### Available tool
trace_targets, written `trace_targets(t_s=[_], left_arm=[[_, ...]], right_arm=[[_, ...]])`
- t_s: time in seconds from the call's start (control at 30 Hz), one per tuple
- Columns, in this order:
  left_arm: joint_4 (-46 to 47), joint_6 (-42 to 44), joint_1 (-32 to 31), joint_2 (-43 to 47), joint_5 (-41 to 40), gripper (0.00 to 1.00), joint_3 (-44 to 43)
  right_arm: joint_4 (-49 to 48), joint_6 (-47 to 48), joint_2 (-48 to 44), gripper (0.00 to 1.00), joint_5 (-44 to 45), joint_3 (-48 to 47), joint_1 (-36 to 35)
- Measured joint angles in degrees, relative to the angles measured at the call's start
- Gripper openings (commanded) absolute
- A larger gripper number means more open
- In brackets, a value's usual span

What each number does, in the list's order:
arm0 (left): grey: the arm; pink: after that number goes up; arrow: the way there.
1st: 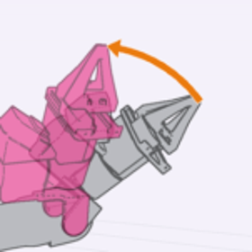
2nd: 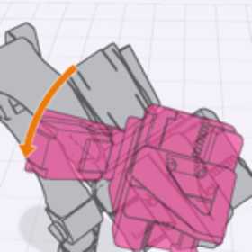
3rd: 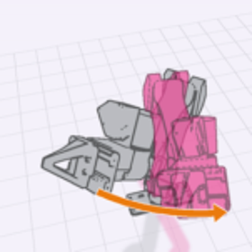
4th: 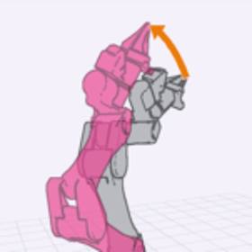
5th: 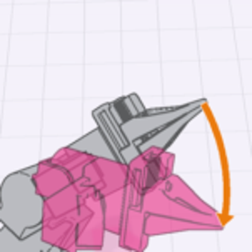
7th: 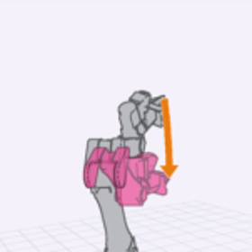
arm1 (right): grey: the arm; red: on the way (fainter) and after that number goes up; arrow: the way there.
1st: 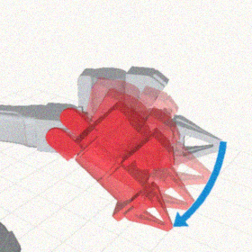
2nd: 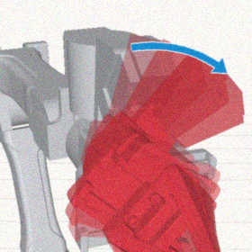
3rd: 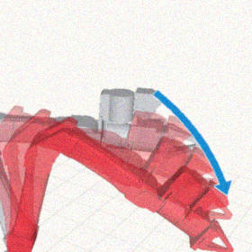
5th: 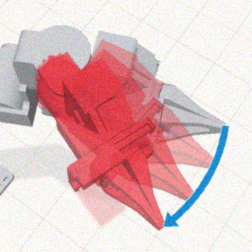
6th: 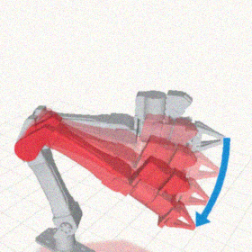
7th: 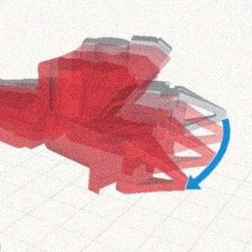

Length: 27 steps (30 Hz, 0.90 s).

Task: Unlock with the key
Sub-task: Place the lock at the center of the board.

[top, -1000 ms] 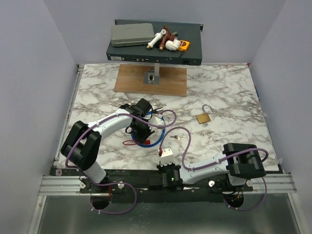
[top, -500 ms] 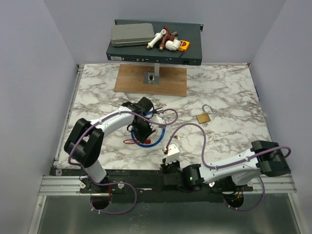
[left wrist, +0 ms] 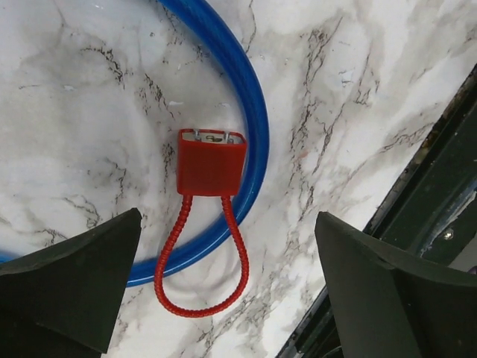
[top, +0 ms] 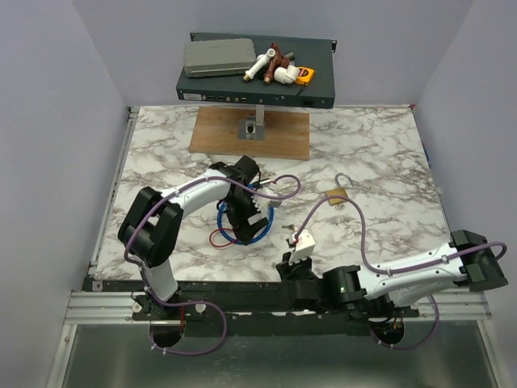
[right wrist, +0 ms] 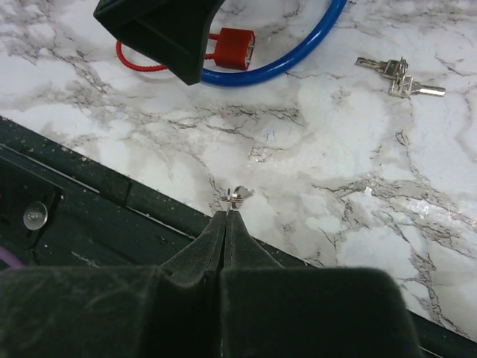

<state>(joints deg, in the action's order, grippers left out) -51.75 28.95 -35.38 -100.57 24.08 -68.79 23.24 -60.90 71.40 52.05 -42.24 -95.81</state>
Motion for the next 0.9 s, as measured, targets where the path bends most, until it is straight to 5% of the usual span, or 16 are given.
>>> trace_targets(t_s=[0.27, 0.6, 0.9], left_arm=[[-5.6, 1.9, 0.2, 7.9, 2.4, 0.98, -2.4], [-18.4, 15.5, 0.2, 29.9, 18.6, 0.98, -4.6], [-28.7, 26.8, -1.5, 31.5, 26.1, 0.89, -7.0]], right_arm=[[-0.5, 6.5, -5.2, 0.01, 0.3, -0.9, 0.6], [-4.5, 22.4, -13.8, 0.01, -8.1, -6.9, 0.7], [-3.5, 33.4, -4.6, 0.01, -18.3, -22.5, 0.9]])
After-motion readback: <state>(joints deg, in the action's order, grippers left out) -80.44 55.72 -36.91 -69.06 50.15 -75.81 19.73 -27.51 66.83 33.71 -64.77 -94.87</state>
